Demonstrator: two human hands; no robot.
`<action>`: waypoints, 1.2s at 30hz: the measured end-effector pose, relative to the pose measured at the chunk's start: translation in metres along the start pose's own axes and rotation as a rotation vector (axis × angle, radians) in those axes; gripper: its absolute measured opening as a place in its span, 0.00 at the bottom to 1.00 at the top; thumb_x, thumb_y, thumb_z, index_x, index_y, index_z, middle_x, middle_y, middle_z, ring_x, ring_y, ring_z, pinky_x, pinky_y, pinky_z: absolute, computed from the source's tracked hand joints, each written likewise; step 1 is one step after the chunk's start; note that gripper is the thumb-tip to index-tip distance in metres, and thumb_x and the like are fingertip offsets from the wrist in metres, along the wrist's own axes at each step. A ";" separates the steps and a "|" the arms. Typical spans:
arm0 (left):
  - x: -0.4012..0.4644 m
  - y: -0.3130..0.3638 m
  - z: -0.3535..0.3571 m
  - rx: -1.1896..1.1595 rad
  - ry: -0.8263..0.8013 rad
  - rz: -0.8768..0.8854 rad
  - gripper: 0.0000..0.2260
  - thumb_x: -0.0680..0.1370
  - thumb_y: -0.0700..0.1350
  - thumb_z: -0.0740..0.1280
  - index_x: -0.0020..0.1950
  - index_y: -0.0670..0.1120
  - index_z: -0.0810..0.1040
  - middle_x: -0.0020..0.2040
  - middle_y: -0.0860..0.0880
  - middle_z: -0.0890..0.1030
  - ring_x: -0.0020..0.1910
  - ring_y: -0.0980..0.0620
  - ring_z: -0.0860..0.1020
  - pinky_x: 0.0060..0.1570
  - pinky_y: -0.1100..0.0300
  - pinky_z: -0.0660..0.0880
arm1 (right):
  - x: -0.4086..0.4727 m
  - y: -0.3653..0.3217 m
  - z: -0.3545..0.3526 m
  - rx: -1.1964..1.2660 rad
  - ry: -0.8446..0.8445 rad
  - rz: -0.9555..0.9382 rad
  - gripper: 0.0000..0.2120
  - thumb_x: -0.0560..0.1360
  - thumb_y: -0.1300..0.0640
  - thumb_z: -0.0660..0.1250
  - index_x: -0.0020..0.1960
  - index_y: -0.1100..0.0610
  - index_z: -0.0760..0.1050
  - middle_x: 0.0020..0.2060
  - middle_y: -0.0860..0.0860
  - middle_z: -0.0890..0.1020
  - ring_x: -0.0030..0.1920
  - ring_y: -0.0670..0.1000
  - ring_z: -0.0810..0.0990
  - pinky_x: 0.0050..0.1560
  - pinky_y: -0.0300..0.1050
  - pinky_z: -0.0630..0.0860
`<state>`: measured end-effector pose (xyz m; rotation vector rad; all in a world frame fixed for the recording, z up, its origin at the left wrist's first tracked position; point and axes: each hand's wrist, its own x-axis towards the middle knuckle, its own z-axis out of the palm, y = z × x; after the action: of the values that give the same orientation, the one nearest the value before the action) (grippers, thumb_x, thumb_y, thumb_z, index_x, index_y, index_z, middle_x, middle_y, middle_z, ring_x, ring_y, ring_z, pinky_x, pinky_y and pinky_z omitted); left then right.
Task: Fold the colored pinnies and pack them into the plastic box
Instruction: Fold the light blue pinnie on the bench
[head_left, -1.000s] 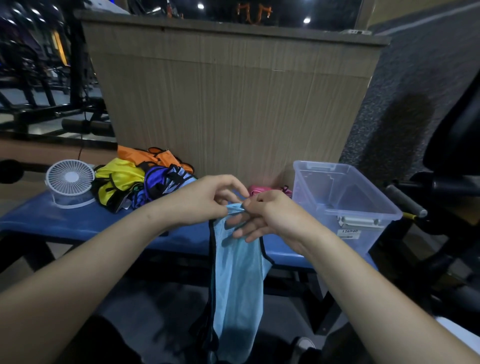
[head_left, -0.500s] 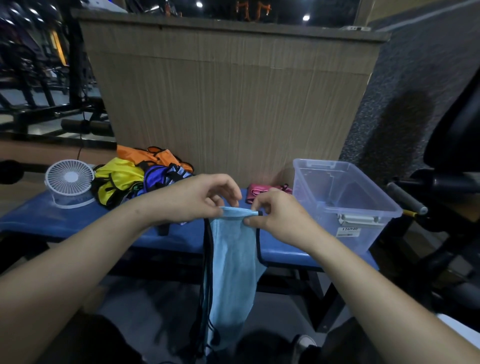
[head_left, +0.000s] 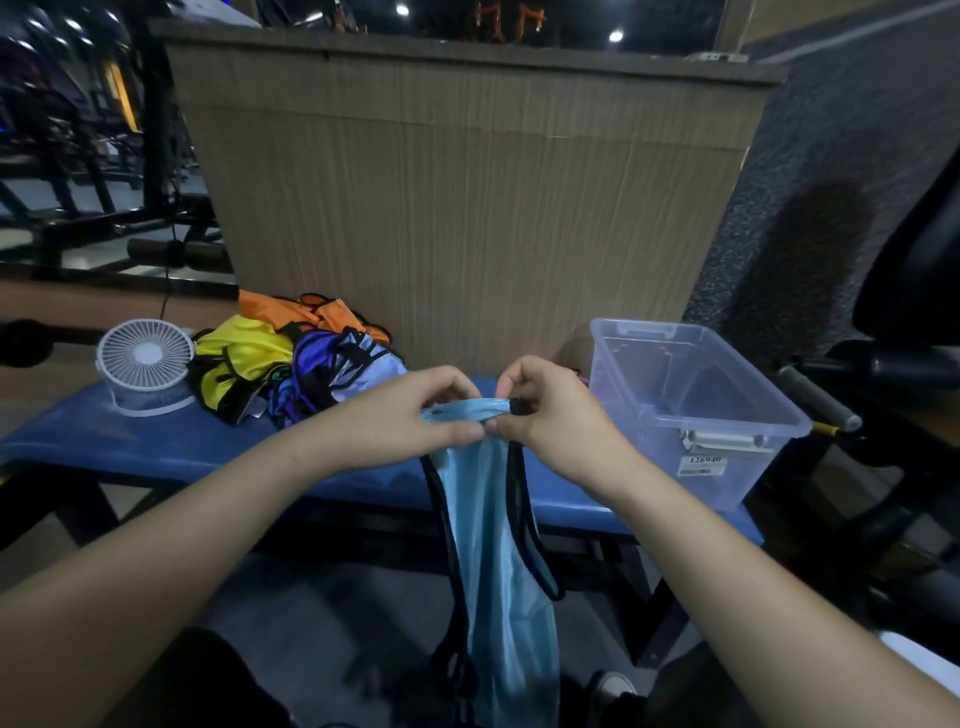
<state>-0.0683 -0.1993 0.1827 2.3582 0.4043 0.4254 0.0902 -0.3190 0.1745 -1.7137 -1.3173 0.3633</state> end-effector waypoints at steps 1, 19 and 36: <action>0.001 0.000 0.004 0.026 0.000 -0.010 0.11 0.75 0.52 0.74 0.55 0.53 0.78 0.47 0.56 0.81 0.47 0.61 0.79 0.45 0.69 0.72 | 0.000 -0.002 0.001 0.007 -0.008 -0.003 0.13 0.70 0.64 0.75 0.45 0.53 0.73 0.39 0.52 0.84 0.37 0.49 0.79 0.47 0.54 0.77; 0.012 0.000 0.012 0.163 0.048 0.048 0.10 0.78 0.56 0.69 0.50 0.50 0.76 0.44 0.52 0.80 0.45 0.55 0.77 0.47 0.58 0.72 | -0.004 0.006 0.009 0.019 0.004 -0.067 0.18 0.73 0.60 0.75 0.45 0.47 0.65 0.35 0.50 0.82 0.32 0.41 0.73 0.36 0.34 0.69; 0.015 0.013 -0.017 0.105 0.113 0.128 0.04 0.79 0.46 0.70 0.46 0.47 0.81 0.35 0.62 0.80 0.30 0.66 0.75 0.34 0.74 0.68 | -0.030 0.065 0.024 -0.057 -0.136 -0.079 0.15 0.70 0.55 0.78 0.49 0.48 0.74 0.46 0.42 0.81 0.49 0.43 0.81 0.50 0.43 0.76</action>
<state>-0.0592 -0.1925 0.2065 2.4782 0.3358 0.6130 0.1018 -0.3345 0.1020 -1.7027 -1.5024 0.4056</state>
